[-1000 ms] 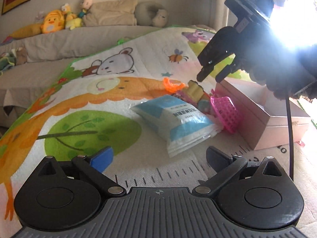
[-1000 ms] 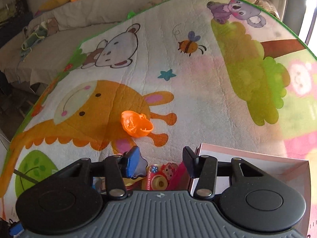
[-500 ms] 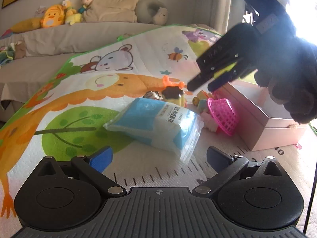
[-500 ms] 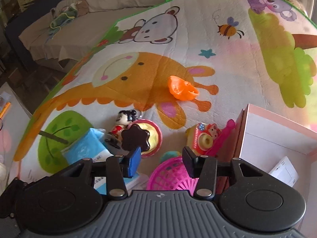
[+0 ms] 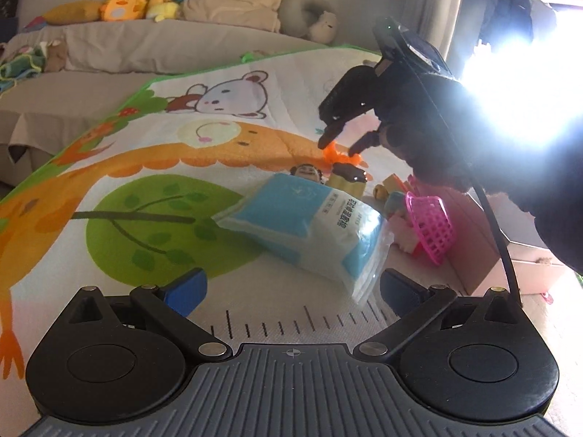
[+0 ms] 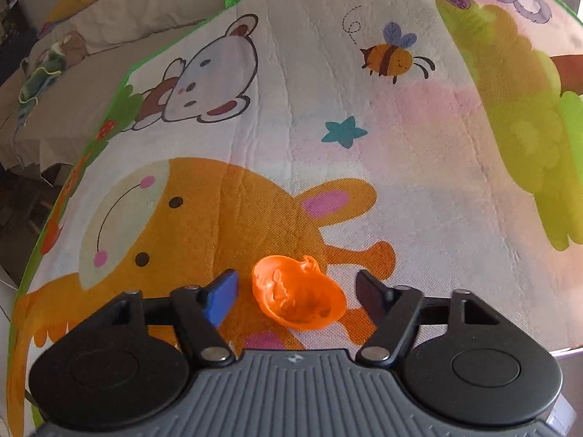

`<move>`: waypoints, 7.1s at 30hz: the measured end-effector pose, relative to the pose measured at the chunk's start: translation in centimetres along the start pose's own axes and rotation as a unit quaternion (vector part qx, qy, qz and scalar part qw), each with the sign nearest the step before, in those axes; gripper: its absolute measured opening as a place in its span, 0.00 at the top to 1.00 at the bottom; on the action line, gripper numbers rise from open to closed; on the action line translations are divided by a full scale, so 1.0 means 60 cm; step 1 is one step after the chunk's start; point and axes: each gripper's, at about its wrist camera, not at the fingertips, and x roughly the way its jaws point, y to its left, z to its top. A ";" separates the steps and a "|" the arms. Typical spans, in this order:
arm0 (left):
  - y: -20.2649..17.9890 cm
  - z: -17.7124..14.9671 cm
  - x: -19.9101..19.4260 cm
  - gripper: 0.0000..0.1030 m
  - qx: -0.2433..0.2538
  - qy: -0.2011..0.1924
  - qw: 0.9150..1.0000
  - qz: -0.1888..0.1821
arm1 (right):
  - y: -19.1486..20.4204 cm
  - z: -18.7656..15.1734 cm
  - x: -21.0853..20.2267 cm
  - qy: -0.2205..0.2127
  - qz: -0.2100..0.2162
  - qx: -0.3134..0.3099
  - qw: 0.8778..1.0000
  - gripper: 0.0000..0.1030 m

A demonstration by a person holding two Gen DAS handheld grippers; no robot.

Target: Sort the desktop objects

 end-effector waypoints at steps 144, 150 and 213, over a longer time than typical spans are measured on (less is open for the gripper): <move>-0.195 -0.080 -0.011 0.02 0.262 0.075 0.961 -0.043 | -0.137 -0.545 -0.320 -0.134 -0.040 -0.077 0.987 0.45; -0.192 -0.075 -0.012 0.15 0.244 0.091 0.964 -0.054 | -0.141 -0.552 -0.336 -0.127 -0.035 -0.087 0.987 0.45; -0.057 -0.013 -0.066 0.00 0.149 -0.014 0.986 0.072 | -0.001 -0.407 -0.332 -0.132 0.022 -0.220 0.966 0.47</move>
